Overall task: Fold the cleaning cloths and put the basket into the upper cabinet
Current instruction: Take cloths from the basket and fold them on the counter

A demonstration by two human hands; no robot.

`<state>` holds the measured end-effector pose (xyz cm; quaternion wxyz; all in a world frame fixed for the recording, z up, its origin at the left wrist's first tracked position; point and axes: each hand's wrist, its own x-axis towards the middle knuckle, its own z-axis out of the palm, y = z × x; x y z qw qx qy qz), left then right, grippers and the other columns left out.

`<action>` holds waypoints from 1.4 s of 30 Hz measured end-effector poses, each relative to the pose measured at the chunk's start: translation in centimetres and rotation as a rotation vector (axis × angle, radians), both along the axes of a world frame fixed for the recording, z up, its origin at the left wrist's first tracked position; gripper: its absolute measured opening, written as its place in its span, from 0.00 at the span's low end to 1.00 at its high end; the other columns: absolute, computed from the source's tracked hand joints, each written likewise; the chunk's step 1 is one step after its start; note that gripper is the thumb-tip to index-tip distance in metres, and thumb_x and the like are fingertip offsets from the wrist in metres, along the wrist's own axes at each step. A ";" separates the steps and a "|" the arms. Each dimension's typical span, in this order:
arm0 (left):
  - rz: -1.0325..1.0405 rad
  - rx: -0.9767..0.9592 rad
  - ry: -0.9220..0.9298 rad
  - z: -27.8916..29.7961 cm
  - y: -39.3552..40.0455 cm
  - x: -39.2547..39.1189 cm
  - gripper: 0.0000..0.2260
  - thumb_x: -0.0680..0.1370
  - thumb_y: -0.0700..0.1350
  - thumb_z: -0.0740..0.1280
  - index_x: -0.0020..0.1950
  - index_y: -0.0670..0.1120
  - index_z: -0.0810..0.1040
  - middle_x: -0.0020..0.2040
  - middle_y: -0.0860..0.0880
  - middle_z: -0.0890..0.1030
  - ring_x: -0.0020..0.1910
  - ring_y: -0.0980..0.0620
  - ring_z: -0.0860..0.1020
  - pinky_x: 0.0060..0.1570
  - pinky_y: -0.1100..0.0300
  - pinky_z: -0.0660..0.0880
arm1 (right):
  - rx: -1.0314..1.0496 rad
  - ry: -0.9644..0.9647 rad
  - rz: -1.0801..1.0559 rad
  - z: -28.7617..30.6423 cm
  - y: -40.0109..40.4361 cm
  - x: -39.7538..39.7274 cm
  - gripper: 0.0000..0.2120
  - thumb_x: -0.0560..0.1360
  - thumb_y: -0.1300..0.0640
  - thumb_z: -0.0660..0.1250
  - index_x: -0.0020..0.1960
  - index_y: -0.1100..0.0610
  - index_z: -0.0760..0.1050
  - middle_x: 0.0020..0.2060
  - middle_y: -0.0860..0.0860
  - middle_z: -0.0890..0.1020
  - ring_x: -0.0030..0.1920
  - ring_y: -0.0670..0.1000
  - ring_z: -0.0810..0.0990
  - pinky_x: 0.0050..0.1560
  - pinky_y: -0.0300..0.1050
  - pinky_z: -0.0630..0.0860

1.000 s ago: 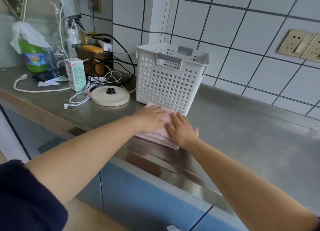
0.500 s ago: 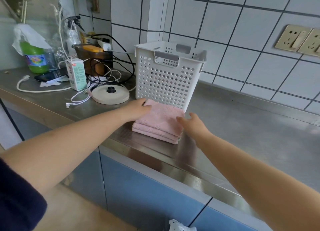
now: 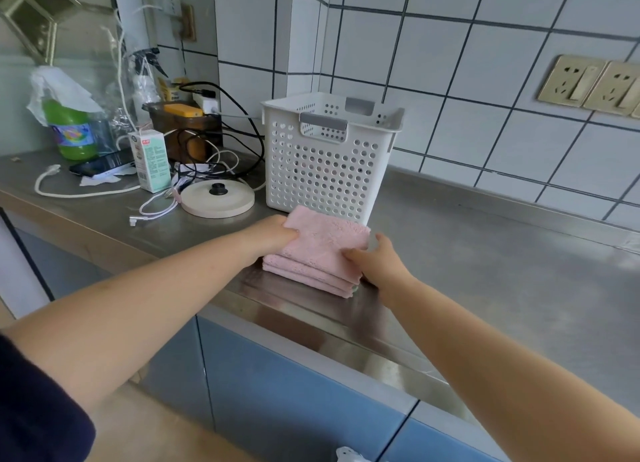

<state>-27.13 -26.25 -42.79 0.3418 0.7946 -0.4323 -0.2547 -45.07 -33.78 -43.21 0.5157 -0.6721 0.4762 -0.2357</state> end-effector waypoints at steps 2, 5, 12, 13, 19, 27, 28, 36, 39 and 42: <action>0.002 -0.039 0.077 0.1 -0.3 -0.9 0.09 0.77 0.46 0.60 0.55 0.47 0.75 0.58 0.43 0.78 0.59 0.45 0.75 0.59 0.53 0.70 | -0.012 -0.080 -0.032 -0.4 -0.1 -0.6 0.32 0.74 0.56 0.67 0.73 0.54 0.56 0.60 0.50 0.72 0.52 0.51 0.74 0.50 0.43 0.72; 0.014 -0.103 0.211 0.5 -1.4 -3.0 0.16 0.72 0.50 0.63 0.58 0.50 0.75 0.56 0.46 0.80 0.56 0.47 0.78 0.62 0.47 0.72 | 0.023 -0.212 -0.125 -0.2 -0.7 -2.5 0.34 0.74 0.56 0.67 0.74 0.50 0.54 0.60 0.49 0.73 0.55 0.51 0.75 0.58 0.48 0.75; -0.112 -0.153 0.434 0.4 -6.6 -10.4 0.13 0.77 0.46 0.63 0.61 0.51 0.75 0.54 0.49 0.82 0.53 0.50 0.80 0.55 0.53 0.77 | 0.034 -0.320 -0.271 0.2 -6.3 -10.1 0.24 0.69 0.54 0.69 0.65 0.50 0.72 0.55 0.49 0.81 0.53 0.51 0.80 0.56 0.51 0.78; -0.128 -0.158 0.428 0.3 -7.7 -11.6 0.14 0.76 0.47 0.64 0.62 0.50 0.75 0.55 0.49 0.82 0.54 0.50 0.80 0.56 0.52 0.77 | 0.033 -0.333 -0.293 0.1 -7.3 -11.3 0.22 0.70 0.55 0.69 0.63 0.50 0.73 0.54 0.49 0.82 0.52 0.51 0.81 0.56 0.51 0.78; -0.196 -0.195 0.371 -0.6 -15.5 -15.9 0.20 0.71 0.49 0.64 0.62 0.48 0.76 0.55 0.49 0.81 0.55 0.51 0.79 0.61 0.51 0.74 | 0.059 -0.386 -0.404 -1.1 -13.8 -15.8 0.21 0.72 0.57 0.69 0.64 0.50 0.72 0.53 0.49 0.81 0.52 0.51 0.81 0.54 0.49 0.79; -0.217 -0.263 0.367 -0.8 -26.0 -16.9 0.14 0.74 0.47 0.63 0.59 0.50 0.77 0.53 0.51 0.82 0.53 0.52 0.80 0.60 0.53 0.74 | 0.089 -0.400 -0.429 -0.5 -23.8 -16.6 0.22 0.73 0.56 0.69 0.65 0.49 0.69 0.53 0.46 0.80 0.49 0.48 0.81 0.42 0.44 0.80; -0.207 -0.273 0.386 -0.3 -26.7 -17.0 0.14 0.74 0.47 0.62 0.58 0.50 0.78 0.53 0.52 0.82 0.53 0.52 0.80 0.59 0.53 0.74 | 0.086 -0.392 -0.434 -0.1 -24.6 -16.6 0.22 0.73 0.56 0.69 0.65 0.49 0.69 0.53 0.46 0.80 0.49 0.48 0.81 0.43 0.44 0.79; -0.095 -0.229 0.489 5.3 -25.9 -18.3 0.14 0.80 0.42 0.56 0.63 0.54 0.72 0.51 0.61 0.77 0.47 0.66 0.73 0.40 0.70 0.66 | 0.129 -0.322 -0.413 5.6 -25.2 -16.3 0.23 0.73 0.55 0.69 0.66 0.49 0.68 0.55 0.48 0.80 0.52 0.51 0.80 0.52 0.49 0.79; -0.098 -0.210 0.483 9.5 -25.3 -18.3 0.17 0.80 0.42 0.56 0.69 0.52 0.69 0.57 0.58 0.75 0.51 0.61 0.72 0.44 0.68 0.65 | 0.160 -0.322 -0.424 9.2 -24.4 -16.3 0.23 0.73 0.54 0.69 0.66 0.47 0.67 0.56 0.48 0.79 0.53 0.51 0.80 0.56 0.52 0.78; -0.096 -0.215 0.447 13.8 -24.7 -18.1 0.16 0.80 0.42 0.57 0.67 0.52 0.71 0.58 0.55 0.76 0.54 0.57 0.73 0.49 0.63 0.66 | 0.147 -0.338 -0.427 13.3 -24.0 -16.0 0.22 0.72 0.56 0.69 0.65 0.50 0.69 0.56 0.49 0.79 0.53 0.51 0.80 0.55 0.52 0.78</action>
